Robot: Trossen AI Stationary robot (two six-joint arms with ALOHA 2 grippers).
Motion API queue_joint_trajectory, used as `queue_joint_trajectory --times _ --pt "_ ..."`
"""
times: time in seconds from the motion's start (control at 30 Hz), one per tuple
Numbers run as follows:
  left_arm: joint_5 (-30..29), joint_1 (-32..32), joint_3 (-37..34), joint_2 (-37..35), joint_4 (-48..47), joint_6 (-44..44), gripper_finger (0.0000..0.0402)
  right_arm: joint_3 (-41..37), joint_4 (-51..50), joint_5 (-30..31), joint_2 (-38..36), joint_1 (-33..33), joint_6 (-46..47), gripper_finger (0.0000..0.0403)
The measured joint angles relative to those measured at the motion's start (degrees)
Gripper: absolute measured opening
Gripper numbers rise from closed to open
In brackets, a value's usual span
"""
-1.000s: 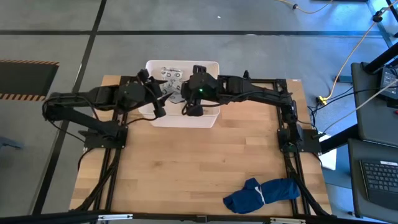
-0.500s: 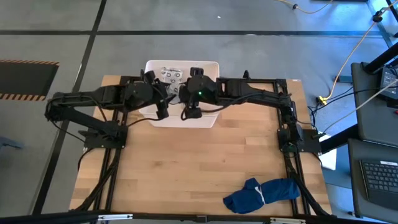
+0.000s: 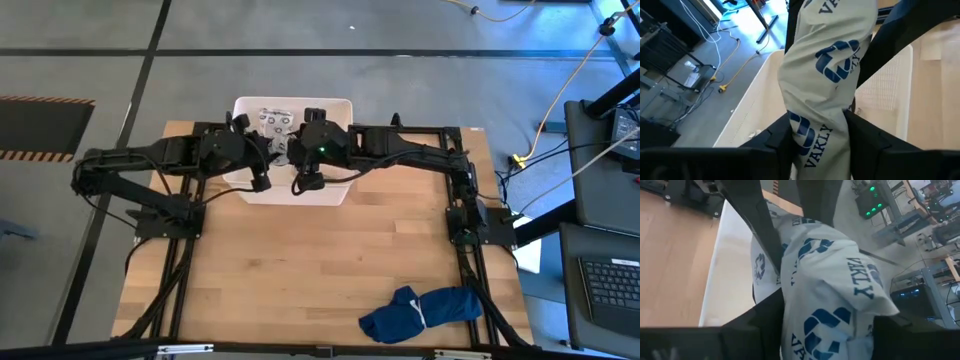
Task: Pick & place medical supplies in basket/bin
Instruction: Put the mailer bag into the white bin
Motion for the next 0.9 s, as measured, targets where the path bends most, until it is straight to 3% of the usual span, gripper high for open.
queue_joint_trajectory --times 0.3,0.53,0.77,0.9 --pt "0.63 2.11 -0.02 -0.2 0.0 -2.75 0.0131 0.59 -1.84 3.13 -1.34 0.09 1.93 0.0268" --pt "2.53 4.66 -0.07 -1.36 1.76 -1.91 0.0122 0.72 -1.39 6.7 -6.4 0.15 11.49 0.0323" --pt "9.41 9.49 -0.96 -7.34 10.71 -3.48 0.0127 0.48 -1.86 6.26 -11.9 1.03 18.65 0.0327" --pt "15.95 13.4 -6.32 -11.45 19.66 -6.41 0.0122 0.46 -3.02 6.27 -12.78 1.85 20.02 0.0327"
